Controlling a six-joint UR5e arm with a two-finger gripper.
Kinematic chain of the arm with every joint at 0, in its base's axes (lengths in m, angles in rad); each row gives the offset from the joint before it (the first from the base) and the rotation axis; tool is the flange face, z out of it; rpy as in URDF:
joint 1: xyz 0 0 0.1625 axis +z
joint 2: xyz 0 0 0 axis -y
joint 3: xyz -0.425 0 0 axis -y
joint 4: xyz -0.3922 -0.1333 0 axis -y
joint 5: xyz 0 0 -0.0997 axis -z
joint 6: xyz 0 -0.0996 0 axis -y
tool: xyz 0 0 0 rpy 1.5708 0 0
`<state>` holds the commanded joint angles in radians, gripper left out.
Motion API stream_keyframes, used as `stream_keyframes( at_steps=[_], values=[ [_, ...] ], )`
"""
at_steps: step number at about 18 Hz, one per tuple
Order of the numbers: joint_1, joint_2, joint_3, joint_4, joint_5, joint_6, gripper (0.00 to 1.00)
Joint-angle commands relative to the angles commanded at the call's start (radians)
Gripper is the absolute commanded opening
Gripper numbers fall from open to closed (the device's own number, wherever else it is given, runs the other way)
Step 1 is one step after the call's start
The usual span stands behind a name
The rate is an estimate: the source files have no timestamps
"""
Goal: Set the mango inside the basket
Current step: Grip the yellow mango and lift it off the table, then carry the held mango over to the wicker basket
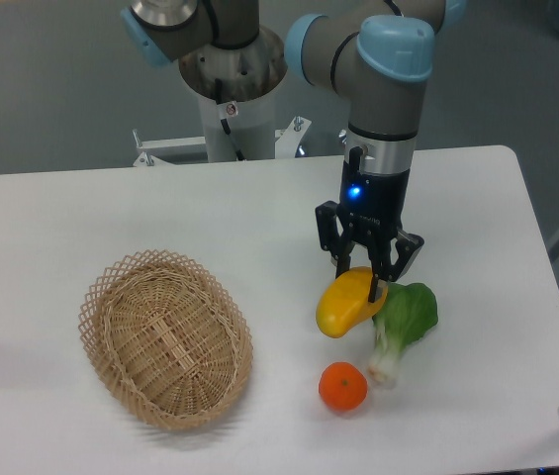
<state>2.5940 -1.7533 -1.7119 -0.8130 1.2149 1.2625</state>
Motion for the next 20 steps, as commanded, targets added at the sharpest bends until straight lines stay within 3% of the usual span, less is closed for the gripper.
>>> stream_keyframes(
  at_steps=[5,8,20],
  values=[
    [-0.011,0.003,-0.006,0.000,0.008,-0.014,0.45],
    [-0.021,0.014,-0.003,-0.005,0.011,-0.090,0.45],
    [-0.196,0.012,-0.015,-0.005,0.137,-0.238,0.45]
  ],
)
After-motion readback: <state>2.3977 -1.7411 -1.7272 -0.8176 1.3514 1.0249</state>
